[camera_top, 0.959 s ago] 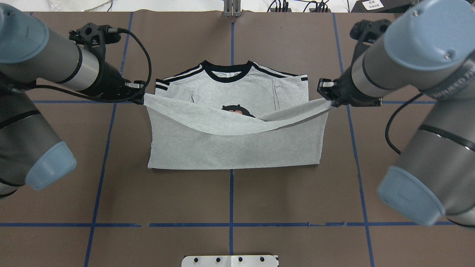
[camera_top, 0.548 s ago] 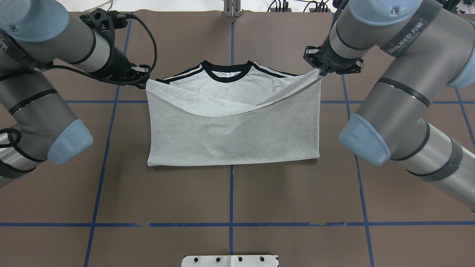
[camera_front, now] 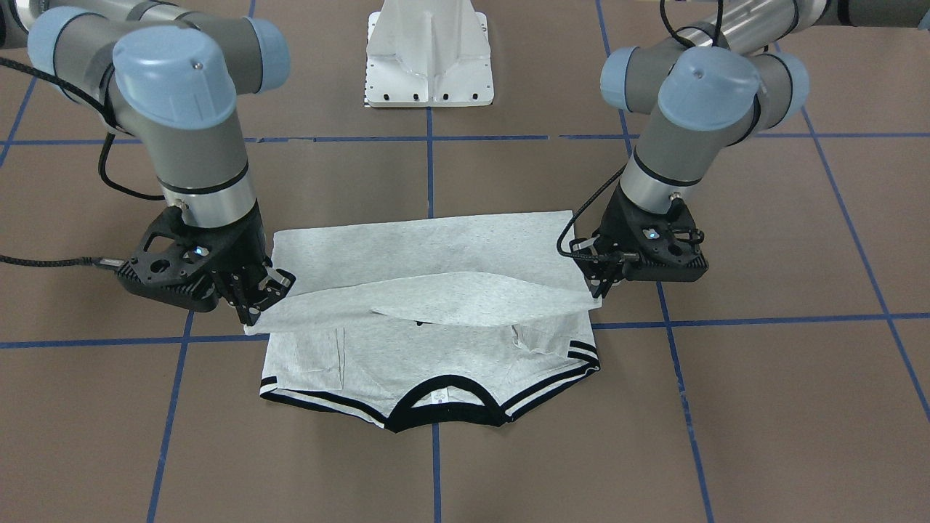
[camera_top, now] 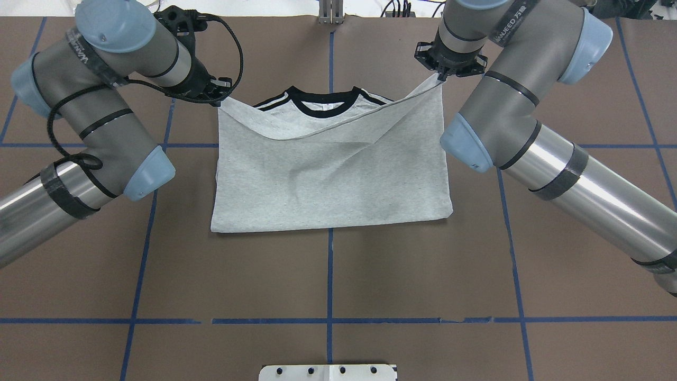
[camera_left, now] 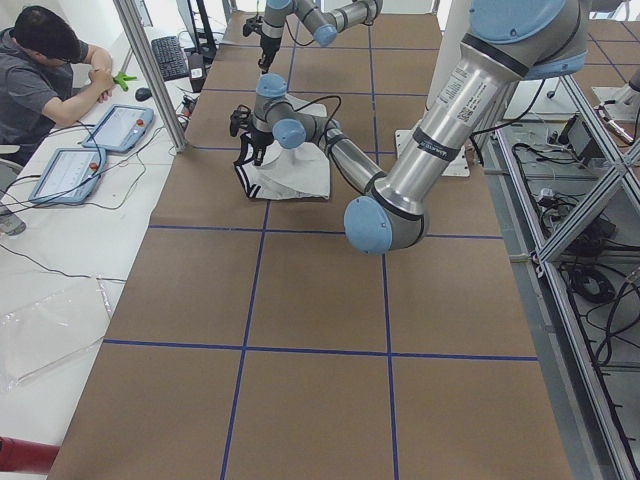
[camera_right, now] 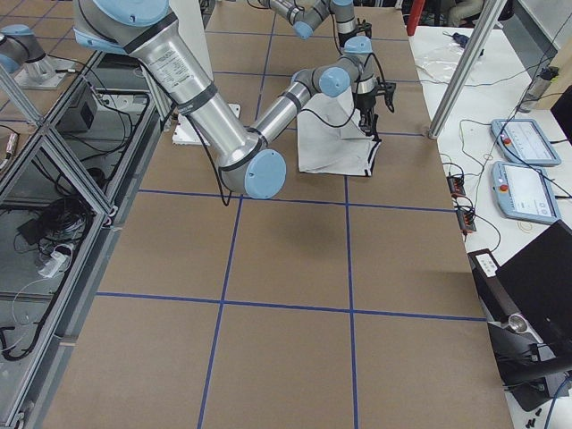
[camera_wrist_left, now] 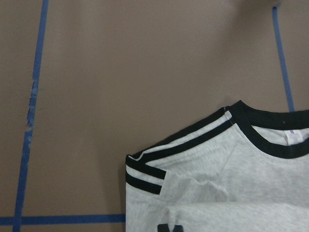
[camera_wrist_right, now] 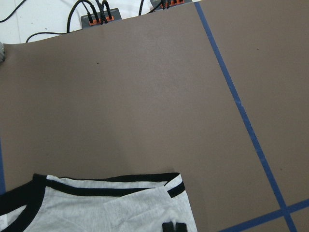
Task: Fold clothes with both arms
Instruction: 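Lift the hem with both grippers and fold it toward the collar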
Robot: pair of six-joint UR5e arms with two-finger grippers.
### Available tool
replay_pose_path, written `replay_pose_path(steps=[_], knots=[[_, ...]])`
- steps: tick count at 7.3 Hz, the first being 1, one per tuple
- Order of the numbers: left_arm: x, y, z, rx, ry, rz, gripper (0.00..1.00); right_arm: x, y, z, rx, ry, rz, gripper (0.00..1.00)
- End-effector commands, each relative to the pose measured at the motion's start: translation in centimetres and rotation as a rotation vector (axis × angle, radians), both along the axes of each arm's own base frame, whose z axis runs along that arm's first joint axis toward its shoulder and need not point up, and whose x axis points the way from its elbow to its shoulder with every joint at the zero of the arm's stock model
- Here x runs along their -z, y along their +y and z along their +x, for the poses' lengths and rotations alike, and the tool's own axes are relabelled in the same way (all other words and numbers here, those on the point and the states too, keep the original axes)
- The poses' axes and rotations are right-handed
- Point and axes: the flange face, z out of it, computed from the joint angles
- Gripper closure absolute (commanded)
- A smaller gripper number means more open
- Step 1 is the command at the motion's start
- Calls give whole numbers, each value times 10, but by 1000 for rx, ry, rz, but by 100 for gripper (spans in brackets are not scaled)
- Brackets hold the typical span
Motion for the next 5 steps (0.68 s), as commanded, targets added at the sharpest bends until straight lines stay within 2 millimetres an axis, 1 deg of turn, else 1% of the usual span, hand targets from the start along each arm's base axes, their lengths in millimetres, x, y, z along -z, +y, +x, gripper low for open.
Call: replay_pose_path(steps=[1, 2, 4, 5], knots=[[-27, -25, 21, -8, -36, 15, 100, -45, -20, -29, 15, 39, 0, 100], [-35, -27, 25, -24, -49, 19, 100, -64, -21, -46, 17, 65, 8, 100], [-52, -31, 34, -30, -34, 34, 100, -71, -8, -65, 42, 51, 31, 100], [-55, -29, 39, -36, -35, 33, 100, -76, -2, -73, 51, 58, 29, 100]])
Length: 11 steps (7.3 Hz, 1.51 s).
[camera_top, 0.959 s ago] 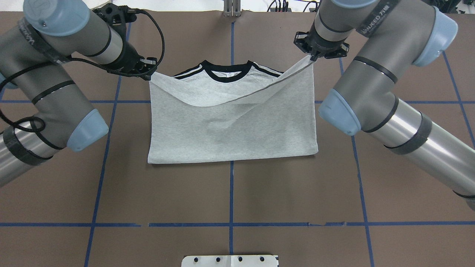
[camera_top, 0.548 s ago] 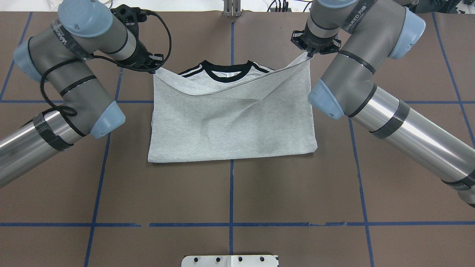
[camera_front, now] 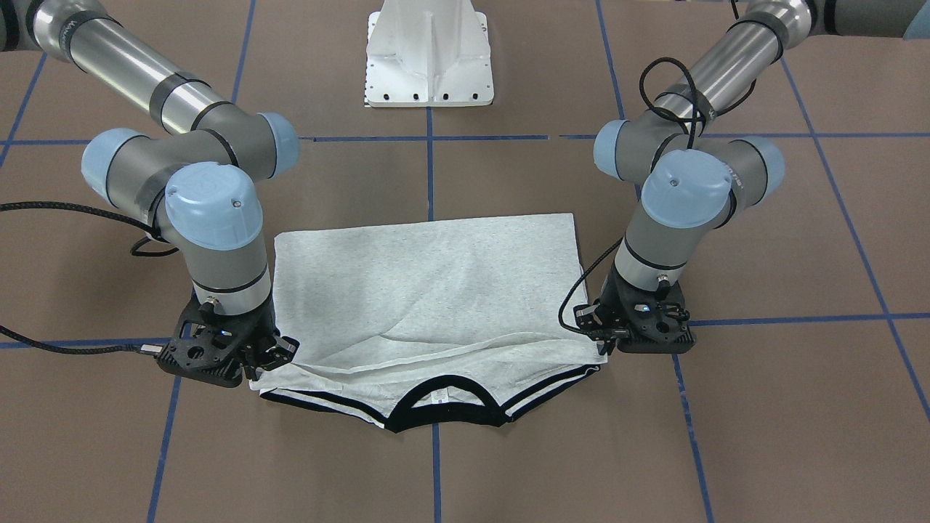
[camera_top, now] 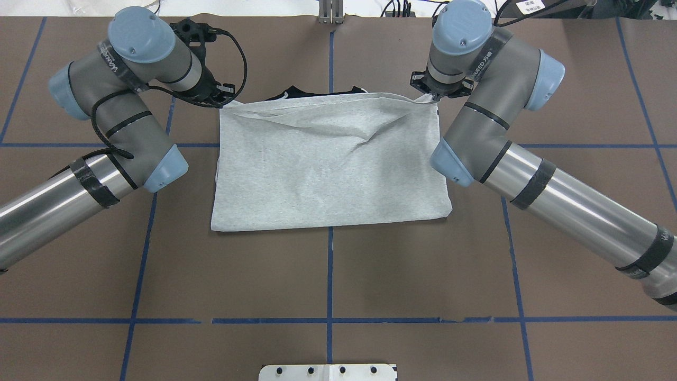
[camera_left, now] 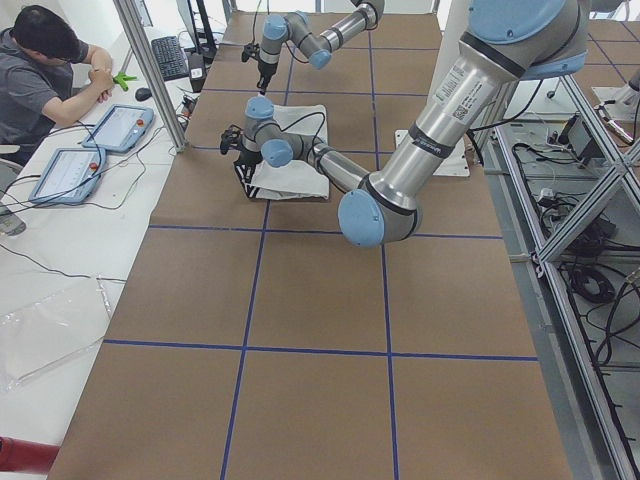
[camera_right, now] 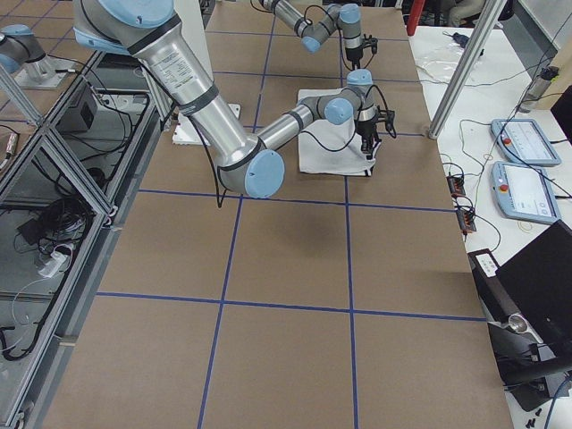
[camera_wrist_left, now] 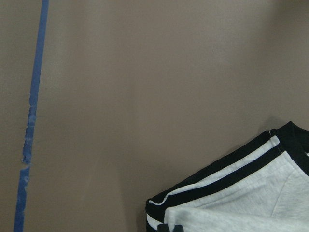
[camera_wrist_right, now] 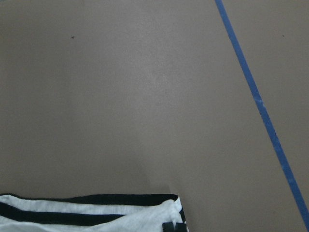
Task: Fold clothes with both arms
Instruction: 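Lift the hem with both grippers and fold it toward the collar, then open both grippers and release the hem near the collar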
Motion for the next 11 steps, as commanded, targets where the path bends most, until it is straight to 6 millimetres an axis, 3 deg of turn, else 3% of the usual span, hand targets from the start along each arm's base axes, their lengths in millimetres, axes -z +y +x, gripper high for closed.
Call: replay_pose_path(steps=[1, 2, 3, 4, 6, 7, 9, 10, 11], knots=[[-7, 1, 7, -8, 3, 4, 100, -13, 10, -12, 15, 10, 3, 100], [-8, 1, 6, -8, 2, 2, 100, -17, 11, -11, 16, 2, 12, 100], [-8, 2, 5, -11, 7, 5, 50, -23, 11, -8, 14, -5, 21, 33], [-7, 3, 3, -24, 19, 37, 0, -27, 8, 0, 6, -8, 24, 0], [-6, 12, 2, -140, 60, 41, 0, -24, -21, 50, 66, -35, 37, 0], [-12, 33, -12, -179, 94, 59, 0, -30, -30, 75, 124, -66, 30, 0], [-40, 82, -41, -190, 151, 104, 0, -37, -29, 76, 138, -59, 36, 0], [-52, 107, -41, -174, 189, 64, 0, -38, -29, 76, 135, -58, 34, 0], [-59, 144, -18, -187, 253, 20, 0, -38, -28, 75, 134, -59, 32, 0]])
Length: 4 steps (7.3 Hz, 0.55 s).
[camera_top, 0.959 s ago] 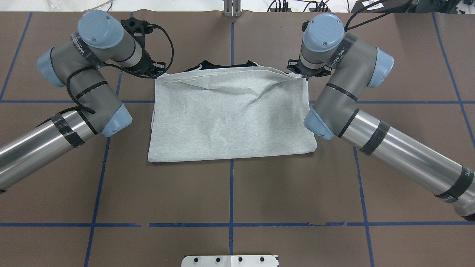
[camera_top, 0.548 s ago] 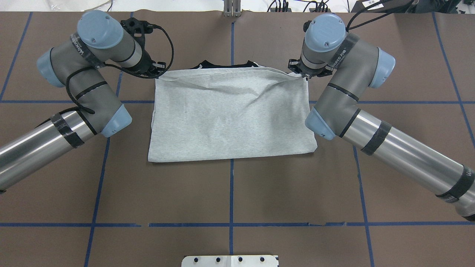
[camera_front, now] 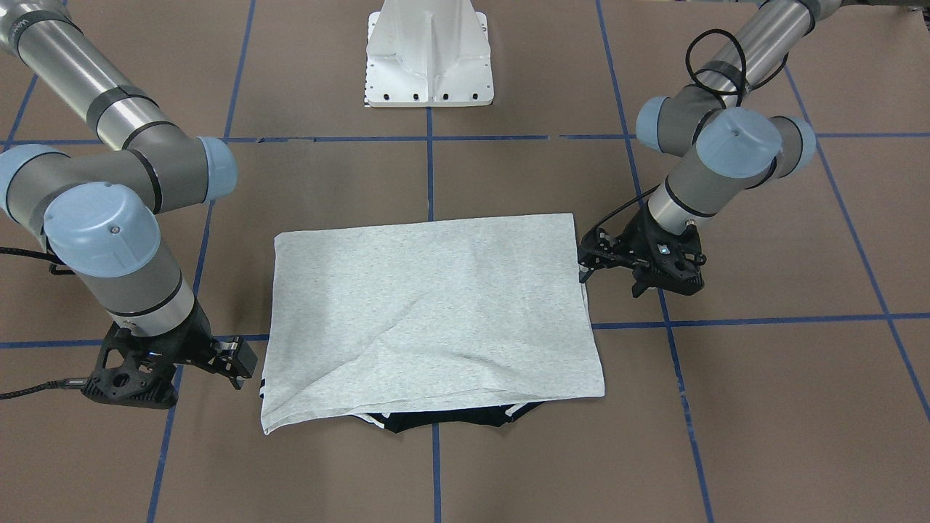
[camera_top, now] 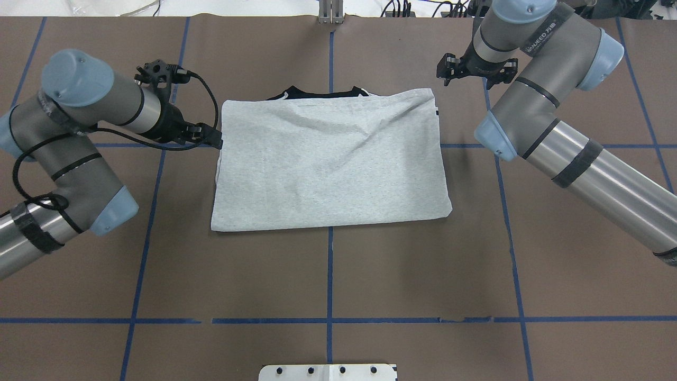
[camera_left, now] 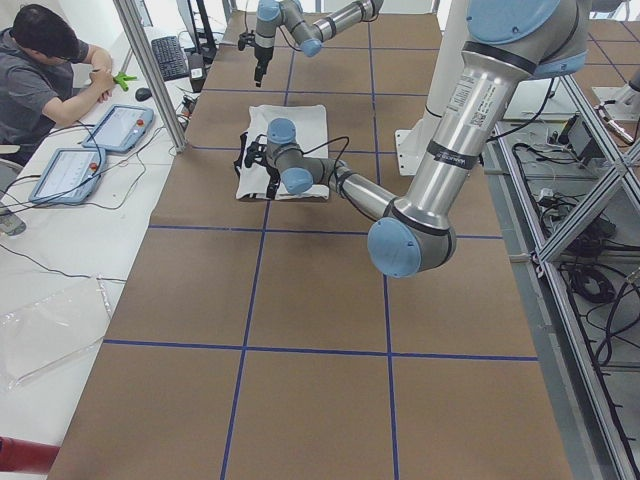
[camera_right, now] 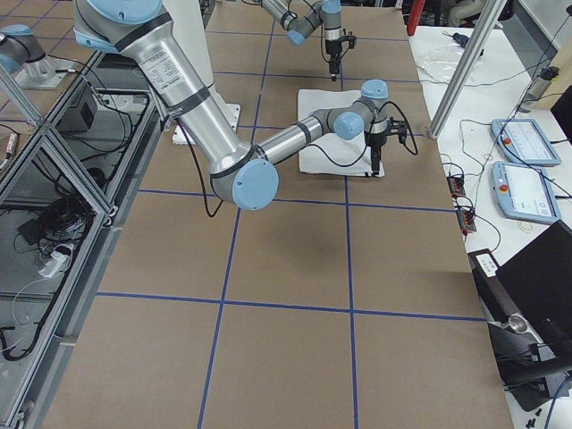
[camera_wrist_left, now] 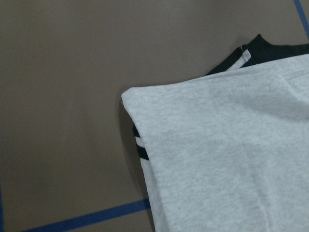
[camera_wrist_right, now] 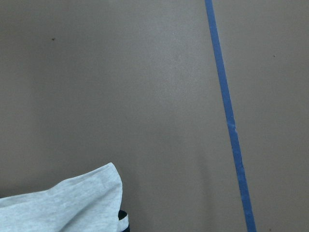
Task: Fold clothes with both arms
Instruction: 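Move the left gripper down to the folded shirt's side edge nearest it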
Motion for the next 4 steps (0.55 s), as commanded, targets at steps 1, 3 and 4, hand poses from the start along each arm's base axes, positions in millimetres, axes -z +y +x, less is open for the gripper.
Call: replay_pose_path(steps=[1, 3, 4], knots=[[-23, 73, 35, -43, 101, -75, 0, -1, 0, 0, 1, 0, -1, 0], [-24, 97, 56, -80, 113, -98, 0, 1, 0, 0, -7, -5, -4, 0], [-24, 99, 58, -85, 112, -98, 0, 2, 0, 0, -8, -7, -4, 0]])
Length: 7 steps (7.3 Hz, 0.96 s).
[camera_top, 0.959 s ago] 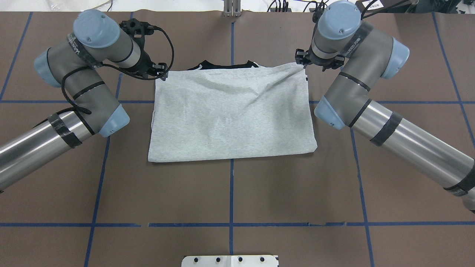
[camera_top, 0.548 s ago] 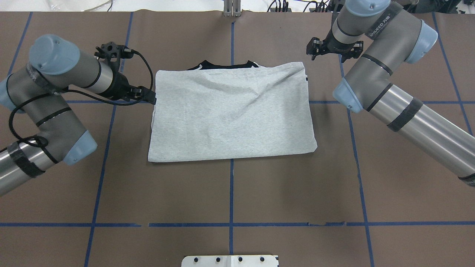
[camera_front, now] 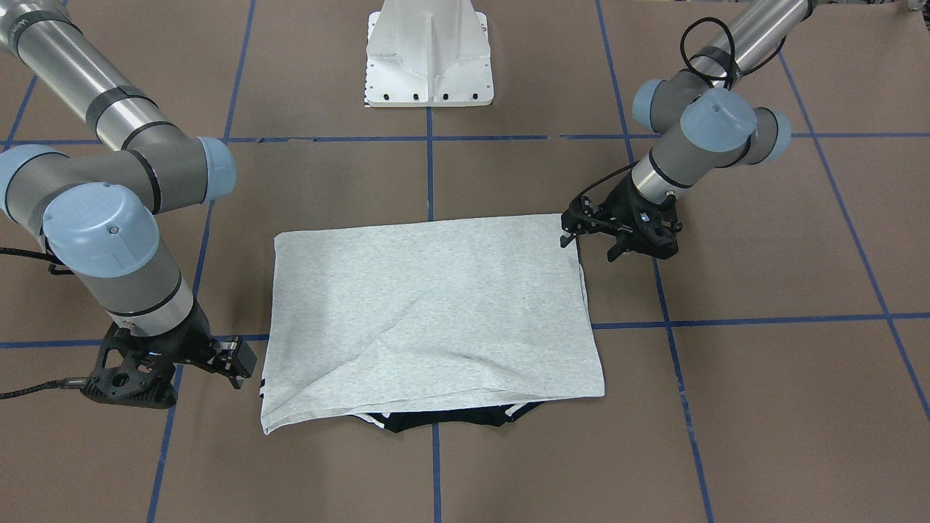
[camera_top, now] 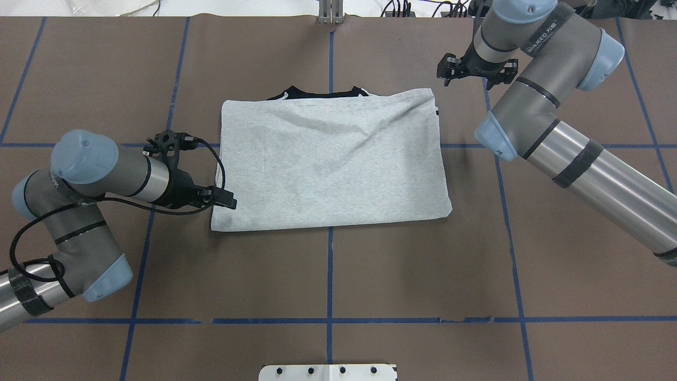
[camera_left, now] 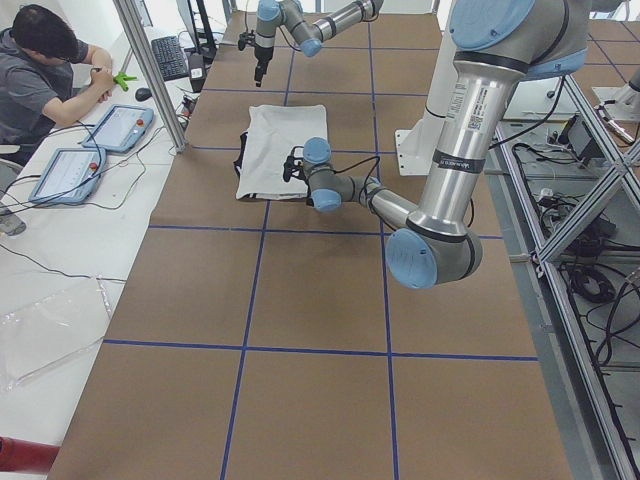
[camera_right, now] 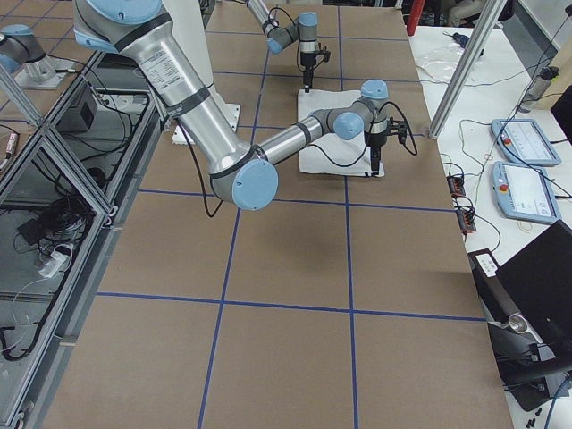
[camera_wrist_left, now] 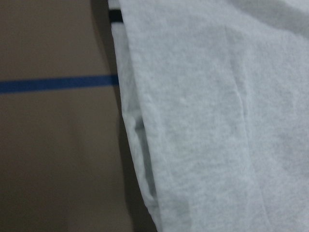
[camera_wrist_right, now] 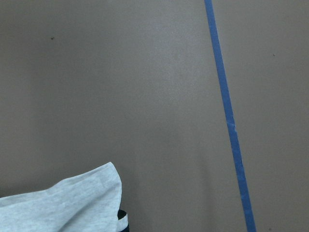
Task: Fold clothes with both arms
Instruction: 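Move the left gripper down to the folded shirt's side edge nearest it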
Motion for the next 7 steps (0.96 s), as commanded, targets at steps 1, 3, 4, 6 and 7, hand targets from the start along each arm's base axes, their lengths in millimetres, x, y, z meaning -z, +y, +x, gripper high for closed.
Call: replay_pose_path(steps=[1, 3, 4, 6, 7], knots=[[0, 9, 8, -16, 4, -4, 6, 1, 0, 0, -2, -2, 0, 0], [-4, 11, 7, -17, -1, -9, 37, 1, 0, 0, -3, -3, 0, 0], [-4, 12, 7, -19, 0, -8, 37, 4, 0, 0, -4, -12, 13, 0], [-4, 12, 7, -19, 0, -10, 38, 5, 0, 0, -4, -13, 14, 0], [-3, 13, 7, -21, 1, -9, 41, 5, 0, 0, -4, -13, 14, 0]])
